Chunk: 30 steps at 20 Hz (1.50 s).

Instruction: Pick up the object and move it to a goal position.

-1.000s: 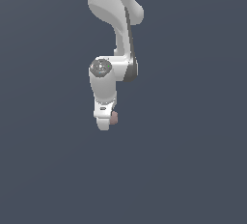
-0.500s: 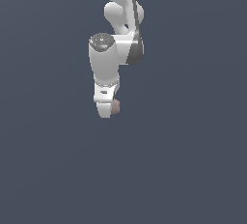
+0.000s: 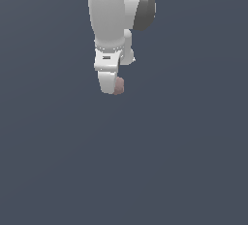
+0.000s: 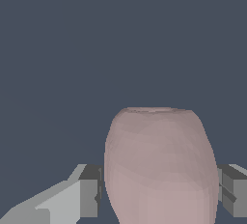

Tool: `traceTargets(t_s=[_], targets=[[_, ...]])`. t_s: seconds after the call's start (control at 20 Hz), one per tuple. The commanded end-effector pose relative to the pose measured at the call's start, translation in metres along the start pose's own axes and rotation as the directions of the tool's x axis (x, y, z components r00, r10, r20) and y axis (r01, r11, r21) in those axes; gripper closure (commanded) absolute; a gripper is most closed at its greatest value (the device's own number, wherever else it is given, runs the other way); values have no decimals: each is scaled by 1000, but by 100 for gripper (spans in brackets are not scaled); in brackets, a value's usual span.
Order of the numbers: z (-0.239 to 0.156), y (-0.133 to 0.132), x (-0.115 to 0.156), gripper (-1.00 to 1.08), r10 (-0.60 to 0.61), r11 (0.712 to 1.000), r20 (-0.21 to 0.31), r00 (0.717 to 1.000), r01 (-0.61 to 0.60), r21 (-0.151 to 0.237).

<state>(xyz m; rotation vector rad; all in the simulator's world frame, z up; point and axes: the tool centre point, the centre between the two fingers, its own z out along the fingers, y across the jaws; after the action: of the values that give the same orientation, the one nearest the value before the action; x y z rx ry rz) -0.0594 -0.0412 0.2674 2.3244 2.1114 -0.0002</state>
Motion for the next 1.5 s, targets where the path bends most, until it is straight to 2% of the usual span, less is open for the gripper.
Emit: traceTargets(t_s=[0.0, 0.8, 1.1, 1.45], targets=[[-29, -7, 4, 108, 0, 1000, -1, 1000, 0, 1], [-192, -40, 24, 108, 0, 1000, -2, 1000, 0, 1], [-229, -45, 28, 108, 2, 1000, -1, 1000, -2, 1], [-248, -47, 31, 108, 3, 1000, -1, 1000, -3, 1]])
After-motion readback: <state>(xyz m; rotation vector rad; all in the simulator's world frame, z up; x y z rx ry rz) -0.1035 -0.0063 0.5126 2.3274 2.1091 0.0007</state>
